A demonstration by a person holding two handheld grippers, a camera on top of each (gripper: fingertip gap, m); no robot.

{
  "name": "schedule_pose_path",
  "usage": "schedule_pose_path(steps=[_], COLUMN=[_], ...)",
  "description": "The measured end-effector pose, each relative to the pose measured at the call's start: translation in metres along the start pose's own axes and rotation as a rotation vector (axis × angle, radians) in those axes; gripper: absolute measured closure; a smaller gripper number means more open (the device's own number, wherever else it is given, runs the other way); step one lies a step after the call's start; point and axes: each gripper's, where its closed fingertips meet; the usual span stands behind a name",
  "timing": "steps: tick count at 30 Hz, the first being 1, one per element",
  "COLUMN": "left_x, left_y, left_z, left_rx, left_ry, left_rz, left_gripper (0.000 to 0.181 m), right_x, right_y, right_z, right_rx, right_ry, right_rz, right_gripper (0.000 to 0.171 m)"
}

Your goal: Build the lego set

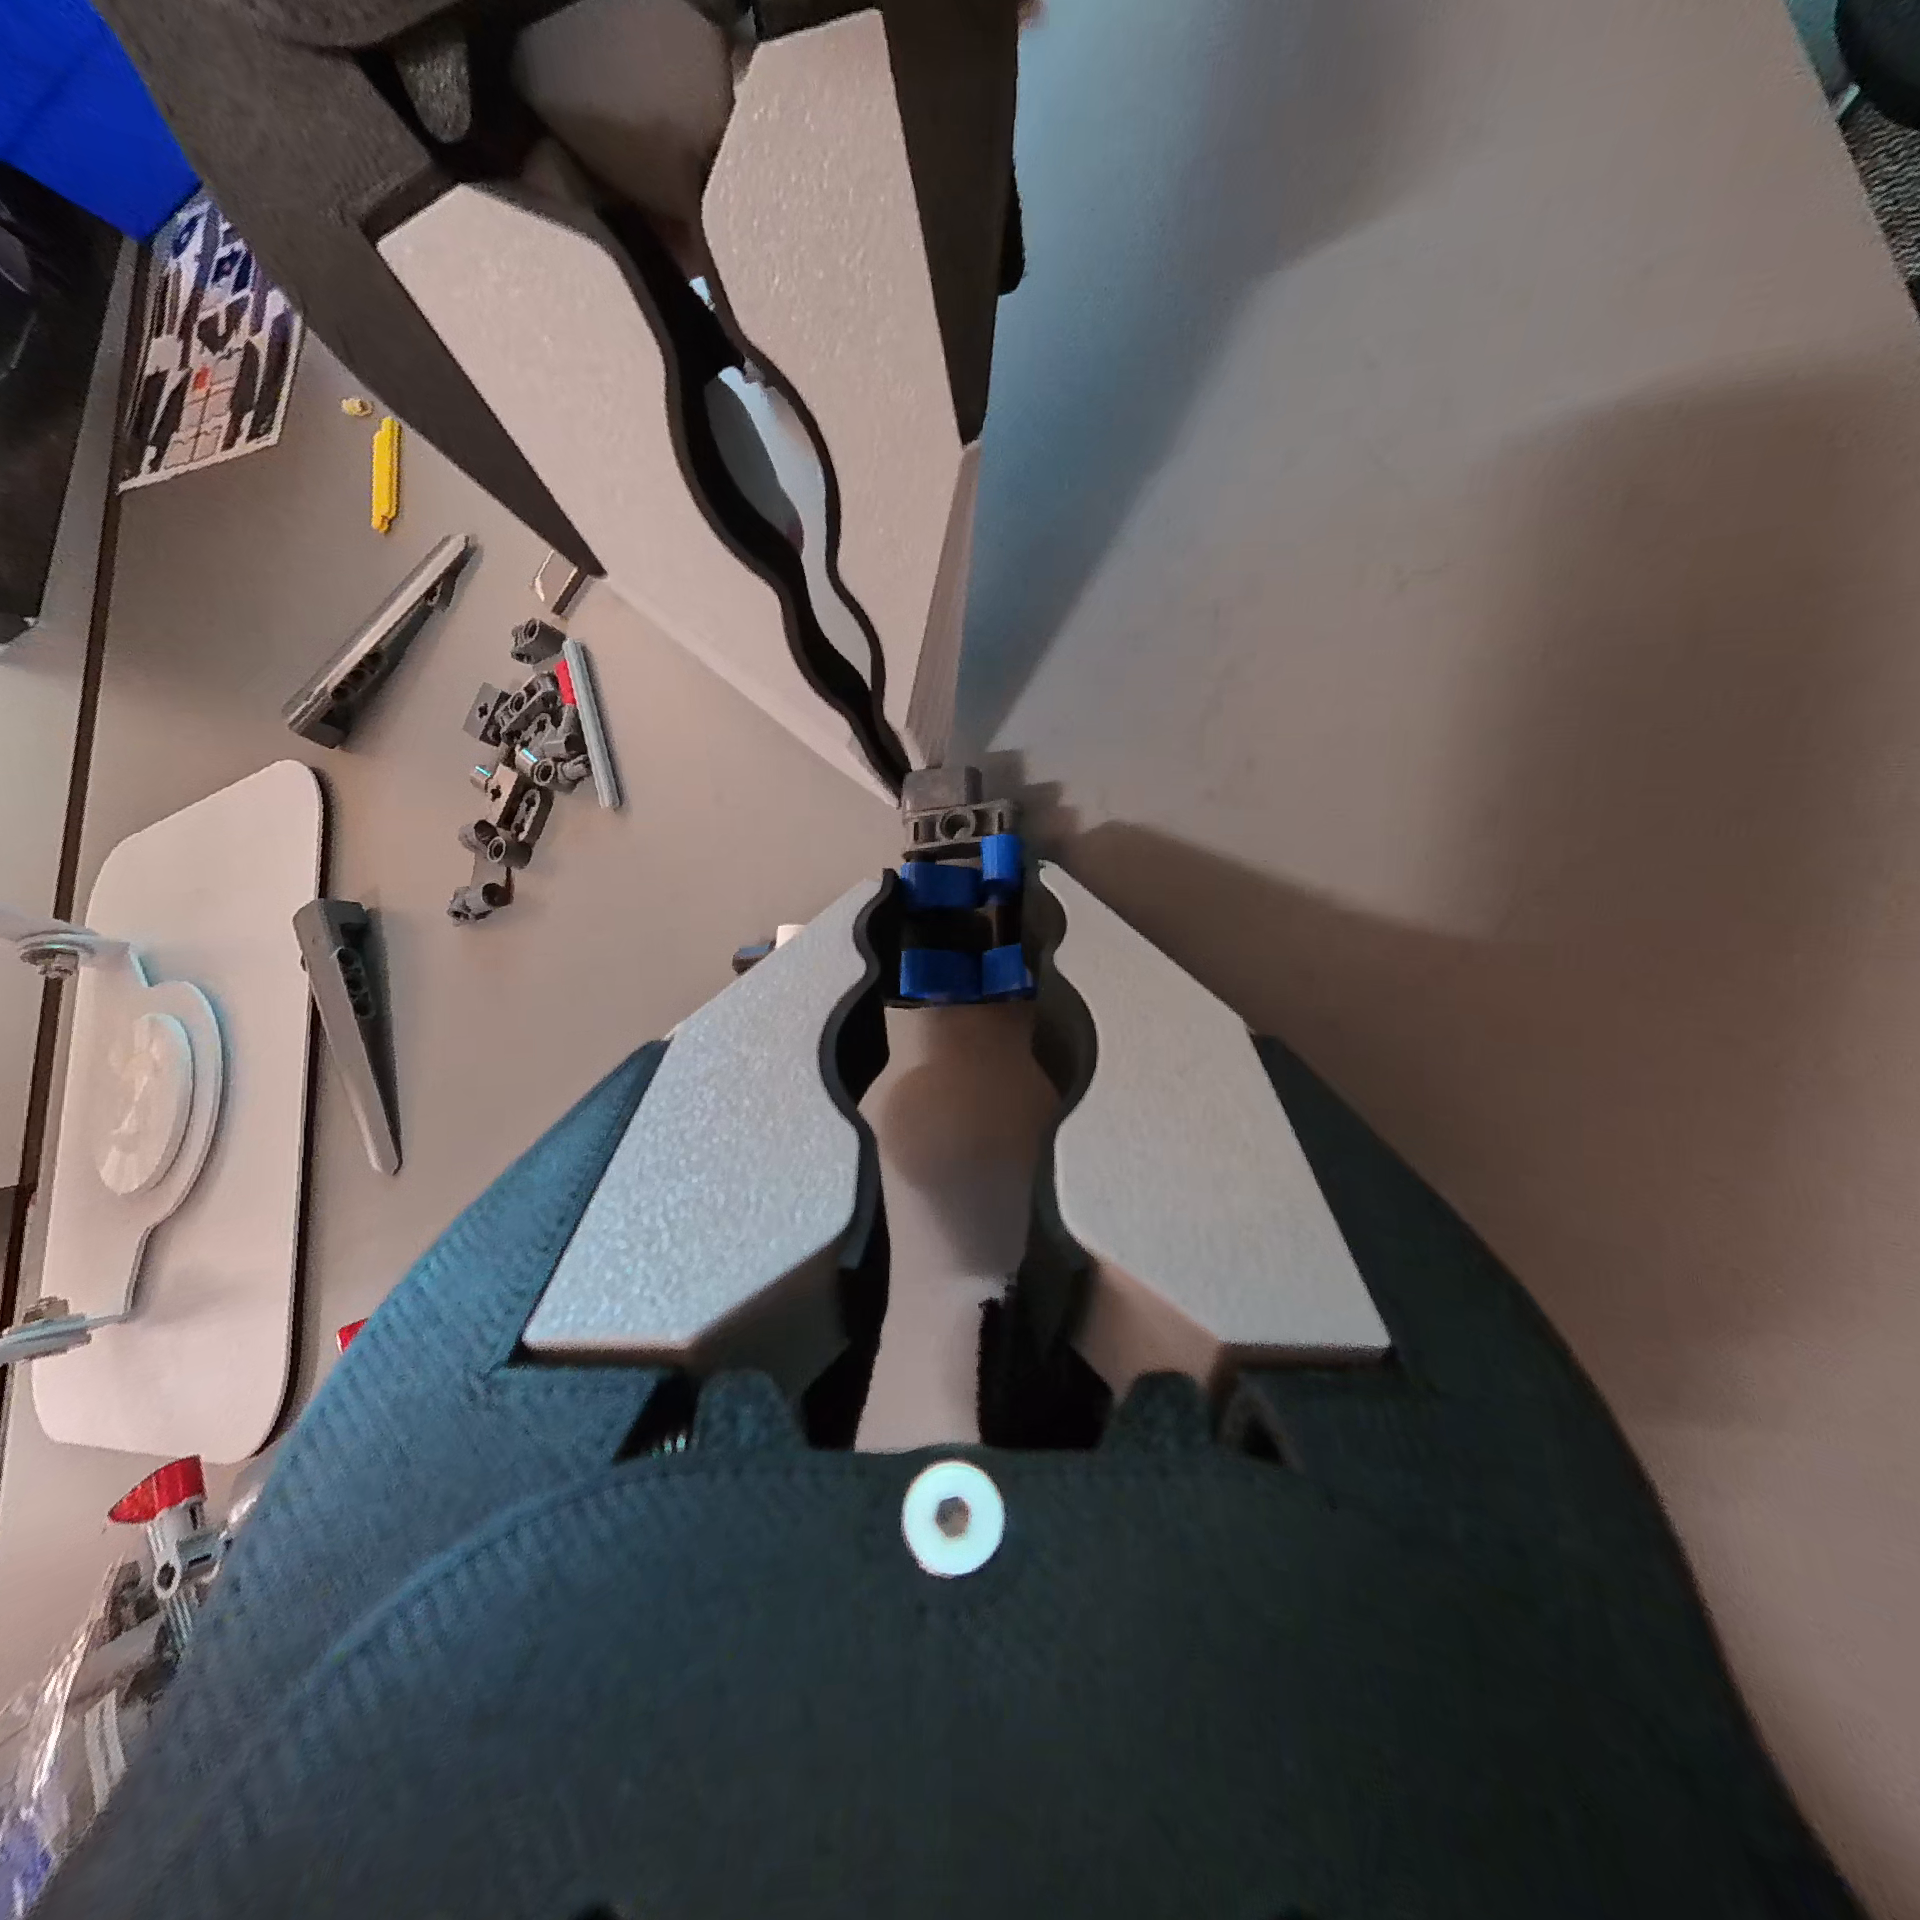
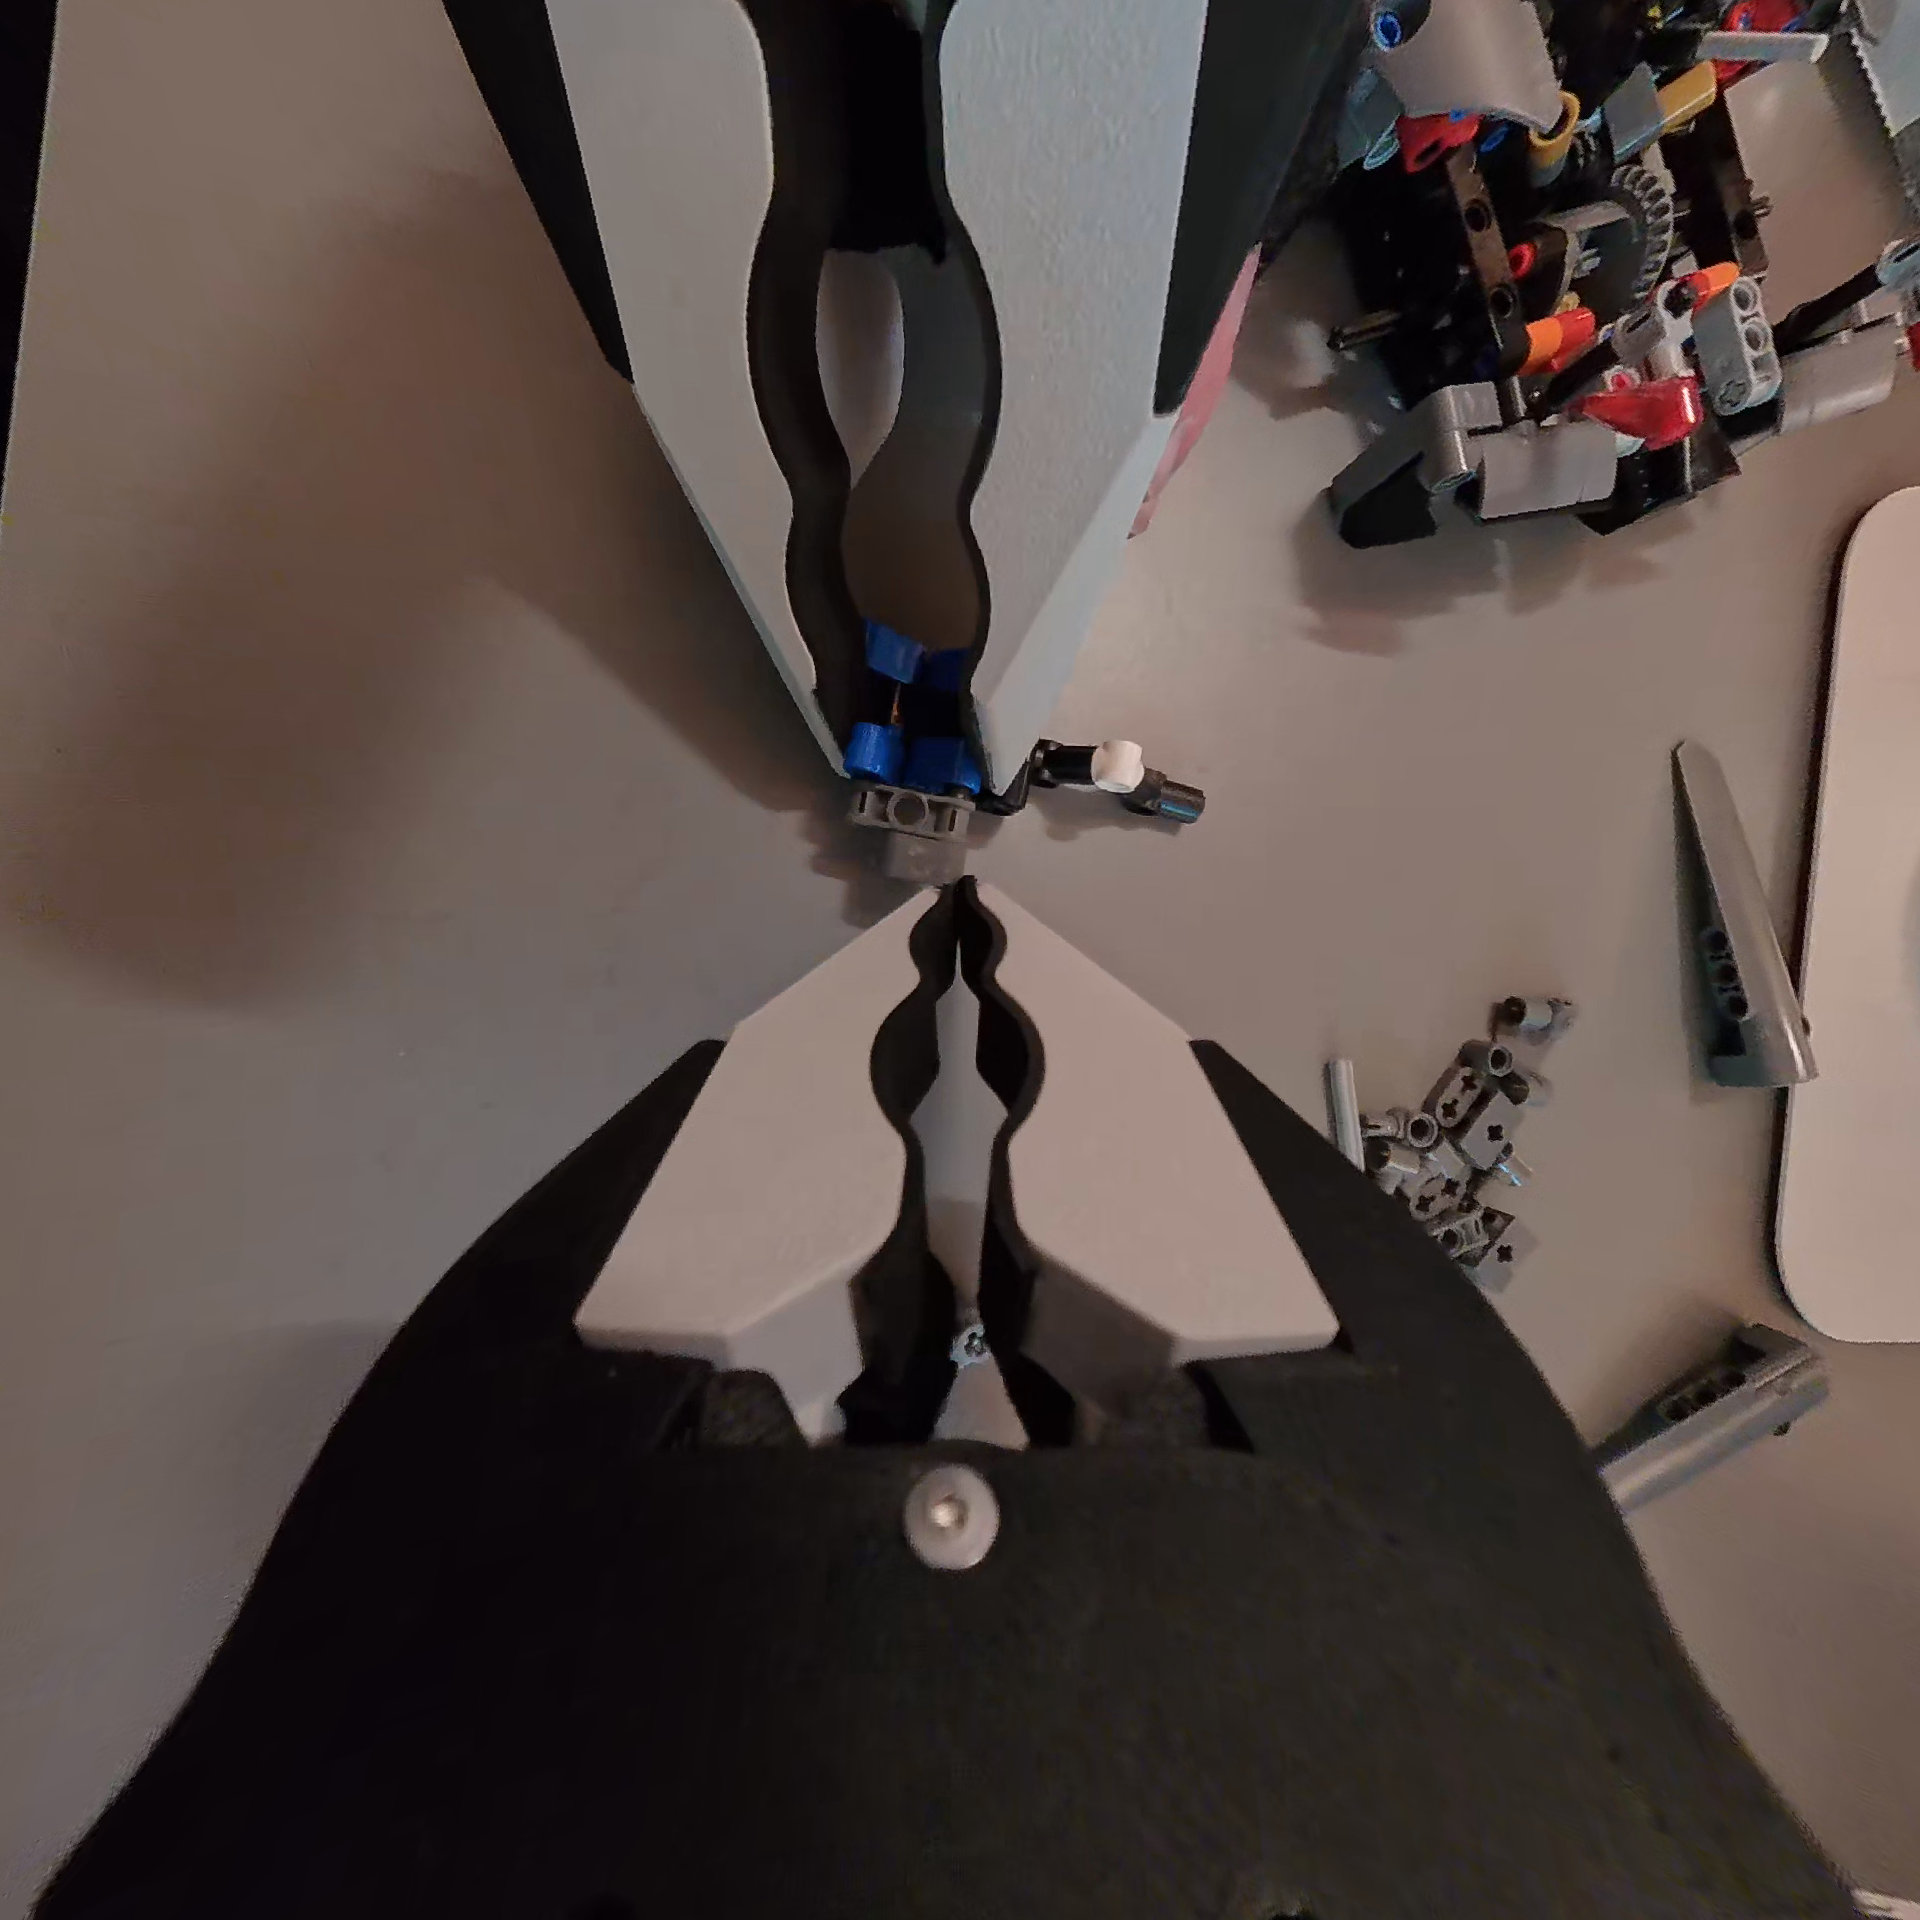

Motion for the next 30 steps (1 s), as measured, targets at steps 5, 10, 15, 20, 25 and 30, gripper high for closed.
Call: schedule_pose_path(steps=[5,10,15,20,25,30], left_x=[0.0,0.0,0.0,0.003,0.002,0.0], left_y=[0.001,0.002,0.0,0.005,0.012,0.015], left_z=[-0.001,-0.002,-0.002,0.002,-0.003,-0.006], left_rx=[-0.006,-0.006,-0.013,0.003,0.036,0.034], left_ry=[0.007,0.013,0.037,0.008,0.005,-0.018], left_rz=[-0.002,0.0,-0.009,0.04,0.057,0.084], left_gripper=[0.161,0.161,0.161,0.156,0.155,0.157], right_x=[0.0,-0.002,-0.006,-0.003,-0.001,-0.001], right_y=[-0.002,-0.003,-0.005,-0.002,-0.004,-0.002], right_z=[0.001,0.003,0.004,0.006,0.005,0.004], right_rx=[0.007,0.012,0.011,-0.027,-0.023,-0.027], right_ry=[-0.001,-0.002,0.004,-0.026,-0.026,-0.038], right_rz=[0.005,0.009,-0.003,0.012,0.009,0.003], right_gripper=[0.171,0.171,0.171,0.171,0.171,0.171])
Point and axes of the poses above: each gripper's, where its closed fingertips meet, y back along the fingers, z out of its top, x = y × z across the jaws, and after that the axes turned 4 degrees about y, right-handed
